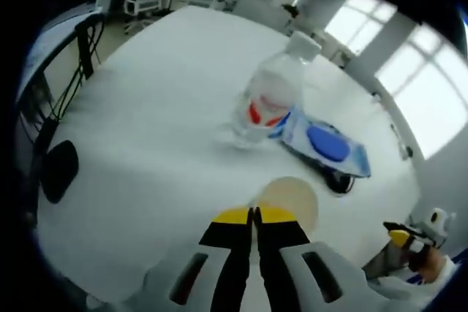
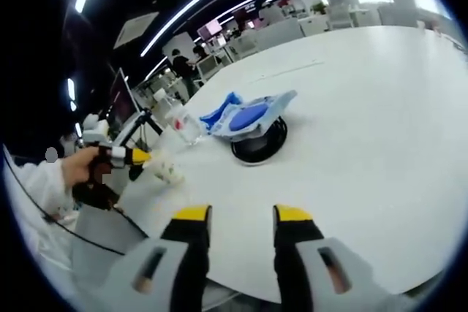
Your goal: Arrange the tabletop items into an orderly group along one side of the table until the central work area is clear of visible clutter.
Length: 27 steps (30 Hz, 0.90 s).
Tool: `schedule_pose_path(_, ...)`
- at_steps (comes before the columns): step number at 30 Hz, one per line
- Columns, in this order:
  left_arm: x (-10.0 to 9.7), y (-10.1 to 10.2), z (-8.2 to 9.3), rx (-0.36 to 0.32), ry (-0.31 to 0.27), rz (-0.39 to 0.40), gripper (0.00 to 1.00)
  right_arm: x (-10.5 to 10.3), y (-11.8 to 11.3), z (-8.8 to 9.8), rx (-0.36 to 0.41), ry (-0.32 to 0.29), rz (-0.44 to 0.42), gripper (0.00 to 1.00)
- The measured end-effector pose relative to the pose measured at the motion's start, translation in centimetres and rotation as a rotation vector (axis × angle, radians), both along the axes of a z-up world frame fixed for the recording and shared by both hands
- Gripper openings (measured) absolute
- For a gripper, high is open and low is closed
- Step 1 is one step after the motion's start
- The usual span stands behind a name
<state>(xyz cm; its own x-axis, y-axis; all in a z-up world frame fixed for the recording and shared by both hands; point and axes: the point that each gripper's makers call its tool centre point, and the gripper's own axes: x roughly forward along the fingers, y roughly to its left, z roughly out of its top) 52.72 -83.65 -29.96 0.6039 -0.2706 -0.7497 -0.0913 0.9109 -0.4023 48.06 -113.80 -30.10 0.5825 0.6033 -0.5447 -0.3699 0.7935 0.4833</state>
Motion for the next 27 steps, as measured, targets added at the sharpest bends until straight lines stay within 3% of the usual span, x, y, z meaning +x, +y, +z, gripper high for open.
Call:
schedule_pose_path(13,0.3,-0.8,0.7,0.005,-0.065,-0.008,0.02,-0.2,-0.7,-0.4,0.008,0.014,-0.030,0.31)
schedule_pose_path(19,0.7,-0.5,1.1,0.016,-0.111,0.015,0.36,-0.2,-0.7,-0.5,0.013,0.020,-0.030,0.32)
schedule_pose_path(22,1.4,0.1,1.7,0.053,-0.193,0.033,0.68,-0.2,-0.6,-0.5,0.015,0.020,-0.026,0.32)
schedule_pose_path(24,1.4,0.2,1.7,0.063,-0.205,0.035,0.83,-0.2,-0.5,-0.5,0.015,0.021,-0.022,0.32)
schedule_pose_path(27,1.3,0.1,1.8,0.068,-0.224,0.022,0.91,-0.2,-0.5,-0.6,0.016,0.025,-0.021,0.32)
